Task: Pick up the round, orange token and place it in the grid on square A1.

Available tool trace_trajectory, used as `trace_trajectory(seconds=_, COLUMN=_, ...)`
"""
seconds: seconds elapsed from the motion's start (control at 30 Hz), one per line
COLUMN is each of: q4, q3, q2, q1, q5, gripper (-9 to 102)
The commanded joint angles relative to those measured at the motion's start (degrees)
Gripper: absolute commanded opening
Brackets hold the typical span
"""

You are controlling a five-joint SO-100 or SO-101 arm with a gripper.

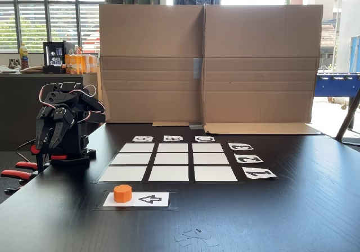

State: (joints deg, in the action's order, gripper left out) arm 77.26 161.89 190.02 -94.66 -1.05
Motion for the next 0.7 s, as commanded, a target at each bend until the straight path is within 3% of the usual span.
trace_trajectory(seconds=0.0, q4=-2.6, q3=0.5, q2=-3.5, q1=-0.4, q5=0.1, gripper=15)
trace_trajectory(seconds=0.67, q4=-2.6, q3=-4.8, q2=-9.9, q1=-0.4, q5=2.2, gripper=18)
